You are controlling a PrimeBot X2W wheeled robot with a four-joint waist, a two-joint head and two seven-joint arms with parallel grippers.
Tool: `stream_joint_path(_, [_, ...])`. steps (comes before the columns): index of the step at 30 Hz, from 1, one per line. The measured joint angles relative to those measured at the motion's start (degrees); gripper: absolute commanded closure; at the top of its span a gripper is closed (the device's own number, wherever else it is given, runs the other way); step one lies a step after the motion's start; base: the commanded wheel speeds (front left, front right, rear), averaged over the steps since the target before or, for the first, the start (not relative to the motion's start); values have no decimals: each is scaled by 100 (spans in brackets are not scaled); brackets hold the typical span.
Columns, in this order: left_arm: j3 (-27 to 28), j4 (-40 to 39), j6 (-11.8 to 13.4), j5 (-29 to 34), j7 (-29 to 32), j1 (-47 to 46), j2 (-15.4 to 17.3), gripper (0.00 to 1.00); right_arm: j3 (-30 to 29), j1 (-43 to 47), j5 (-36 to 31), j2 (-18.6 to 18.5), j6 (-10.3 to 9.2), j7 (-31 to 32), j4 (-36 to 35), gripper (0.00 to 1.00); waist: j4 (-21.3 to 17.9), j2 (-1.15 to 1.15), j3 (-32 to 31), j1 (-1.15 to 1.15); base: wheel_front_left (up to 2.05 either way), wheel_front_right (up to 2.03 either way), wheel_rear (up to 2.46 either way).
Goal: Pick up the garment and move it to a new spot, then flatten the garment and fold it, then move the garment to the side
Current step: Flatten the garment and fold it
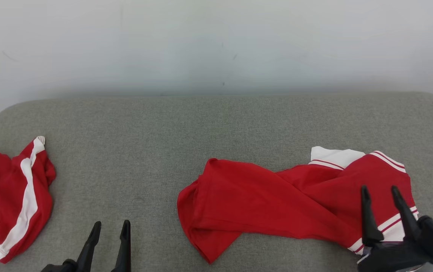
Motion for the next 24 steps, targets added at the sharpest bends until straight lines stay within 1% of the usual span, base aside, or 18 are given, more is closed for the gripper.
stream_joint_path(5, [-8, 10, 0, 60, 0, 53, -2, 0, 547, 286, -85, 0, 0, -558, 212, 0, 21, 0, -120, 0, 0, 0, 0])
stream_joint_path(11, [14, -32, 0, 164, 0, 170, 5, 0, 801, 539, -192, -1, 0, -921, 331, 0, 58, 0, -295, 0, 0, 0, 0])
stream_joint_path(16, [42, -26, 0, 204, 0, 255, 7, 0, 862, 687, -187, -1, 0, -977, 364, 0, 57, 0, -403, 0, 0, 0, 0])
stream_joint_path(24, [57, 30, 0, 214, 0, 385, 4, 0, 762, 814, -151, -2, 0, -894, 339, 0, 12, 0, -466, -1, 0, 0, 0])
